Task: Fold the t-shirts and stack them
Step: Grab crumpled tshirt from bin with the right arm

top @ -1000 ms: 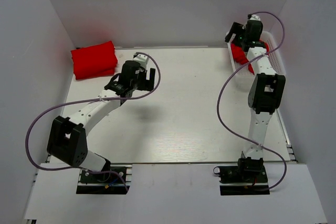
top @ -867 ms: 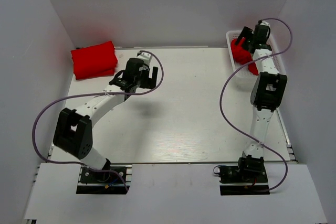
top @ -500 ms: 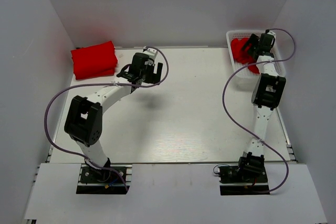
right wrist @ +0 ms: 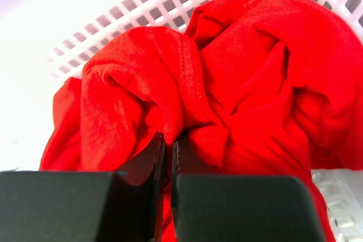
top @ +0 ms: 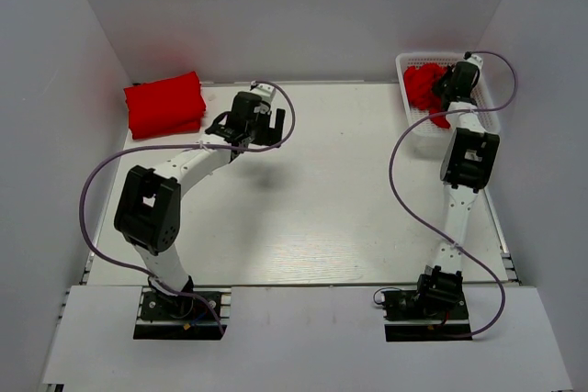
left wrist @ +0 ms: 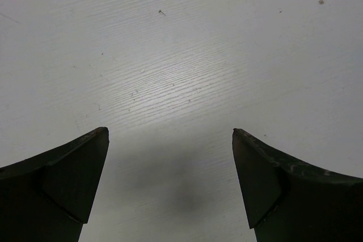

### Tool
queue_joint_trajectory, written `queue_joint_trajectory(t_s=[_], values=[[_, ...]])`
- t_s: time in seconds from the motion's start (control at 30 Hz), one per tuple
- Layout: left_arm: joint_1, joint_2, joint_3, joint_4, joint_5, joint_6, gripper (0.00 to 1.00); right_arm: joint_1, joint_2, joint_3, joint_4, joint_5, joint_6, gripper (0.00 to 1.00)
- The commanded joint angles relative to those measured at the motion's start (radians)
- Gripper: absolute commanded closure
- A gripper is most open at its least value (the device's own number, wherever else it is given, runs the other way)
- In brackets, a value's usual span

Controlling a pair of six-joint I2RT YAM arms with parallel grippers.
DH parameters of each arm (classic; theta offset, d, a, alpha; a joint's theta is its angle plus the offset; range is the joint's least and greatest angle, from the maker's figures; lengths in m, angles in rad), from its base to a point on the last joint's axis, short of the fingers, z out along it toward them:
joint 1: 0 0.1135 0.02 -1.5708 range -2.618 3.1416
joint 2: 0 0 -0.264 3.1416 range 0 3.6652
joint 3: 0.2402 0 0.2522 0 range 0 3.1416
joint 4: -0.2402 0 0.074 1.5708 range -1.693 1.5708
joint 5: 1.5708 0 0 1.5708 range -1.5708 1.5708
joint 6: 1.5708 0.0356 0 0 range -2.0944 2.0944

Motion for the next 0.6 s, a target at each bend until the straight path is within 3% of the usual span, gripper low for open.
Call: queue_joint_trajectory(t_s=[0.0, 0.4, 0.57], values=[[0.010, -0.093, -0.020, 0.012, 0.013, -0.020, 0.00, 0.006, -0.139, -0.061, 0.139, -0.029, 0.004, 1.00], [0.010, -0.266, -0.177, 0.012, 0.000, -0.089, 0.00, 0.012, -0.634, -0.321, 0.159, -0.239, -0.166, 1.00], [0.010, -0.334, -0.217, -0.011, -0.032, -0.124, 0.00, 0.015, -0.745, -0.394, 0.144, -0.320, -0.180, 1.00]])
